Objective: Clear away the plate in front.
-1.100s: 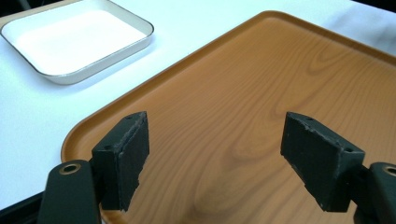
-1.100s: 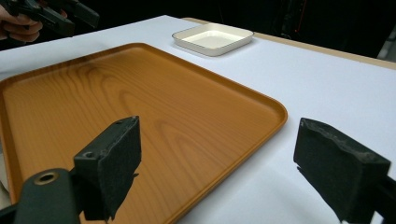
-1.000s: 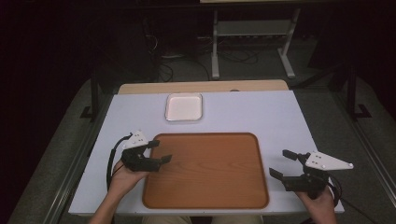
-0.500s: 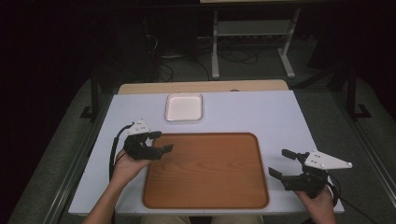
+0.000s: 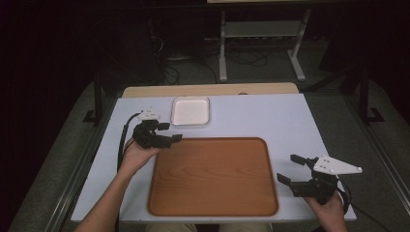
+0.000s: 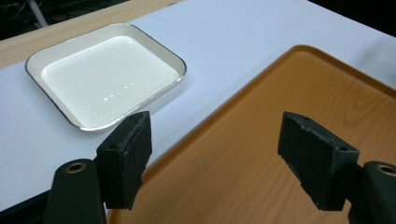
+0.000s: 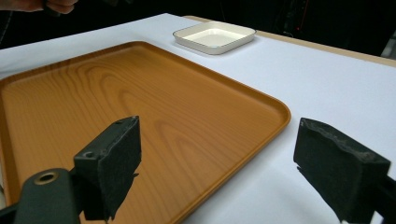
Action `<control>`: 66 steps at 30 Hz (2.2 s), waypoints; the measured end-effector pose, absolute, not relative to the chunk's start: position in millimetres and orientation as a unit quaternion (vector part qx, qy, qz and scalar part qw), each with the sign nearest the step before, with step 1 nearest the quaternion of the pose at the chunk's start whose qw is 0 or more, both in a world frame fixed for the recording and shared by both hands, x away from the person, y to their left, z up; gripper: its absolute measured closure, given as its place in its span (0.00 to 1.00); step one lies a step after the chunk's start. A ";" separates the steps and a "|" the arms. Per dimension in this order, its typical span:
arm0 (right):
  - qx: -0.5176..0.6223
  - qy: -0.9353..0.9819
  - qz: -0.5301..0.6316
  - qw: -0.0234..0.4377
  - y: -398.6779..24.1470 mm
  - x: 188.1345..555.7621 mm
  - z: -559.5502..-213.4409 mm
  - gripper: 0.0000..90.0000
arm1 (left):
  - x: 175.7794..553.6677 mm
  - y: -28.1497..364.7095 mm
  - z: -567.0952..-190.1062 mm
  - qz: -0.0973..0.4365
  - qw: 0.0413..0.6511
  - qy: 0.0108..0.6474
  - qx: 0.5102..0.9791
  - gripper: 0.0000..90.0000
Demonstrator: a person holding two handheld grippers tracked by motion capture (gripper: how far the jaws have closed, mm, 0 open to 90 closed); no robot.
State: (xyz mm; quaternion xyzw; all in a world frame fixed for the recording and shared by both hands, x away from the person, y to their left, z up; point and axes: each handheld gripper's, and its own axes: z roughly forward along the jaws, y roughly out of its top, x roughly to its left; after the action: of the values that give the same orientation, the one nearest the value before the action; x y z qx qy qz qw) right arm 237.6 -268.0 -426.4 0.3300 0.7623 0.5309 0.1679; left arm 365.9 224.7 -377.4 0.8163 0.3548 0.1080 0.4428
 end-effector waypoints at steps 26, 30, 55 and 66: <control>0.332 0.757 0.537 0.168 -269.1 235.2 -425.4 0.16 | 434.8 223.8 -350.8 0.106 0.424 0.395 0.808 0.31; 0.333 0.756 0.538 0.168 -269.5 235.3 -425.5 0.16 | 443.4 223.7 -348.2 0.110 0.420 0.399 0.807 0.31; 0.341 0.756 0.531 0.174 -271.0 235.4 -426.2 0.16 | 513.7 229.3 -362.3 0.087 0.372 0.463 0.799 0.34; 0.345 0.753 0.533 0.173 -272.7 234.4 -426.5 0.16 | 526.8 228.5 -390.9 0.079 0.331 0.500 0.797 0.44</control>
State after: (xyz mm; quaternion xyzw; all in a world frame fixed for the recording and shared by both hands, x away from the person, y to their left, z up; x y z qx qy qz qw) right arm 234.4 -272.7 -426.5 0.3453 0.7525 0.5333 0.1734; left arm 526.8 228.5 -390.9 0.7966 0.4996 0.0785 0.3311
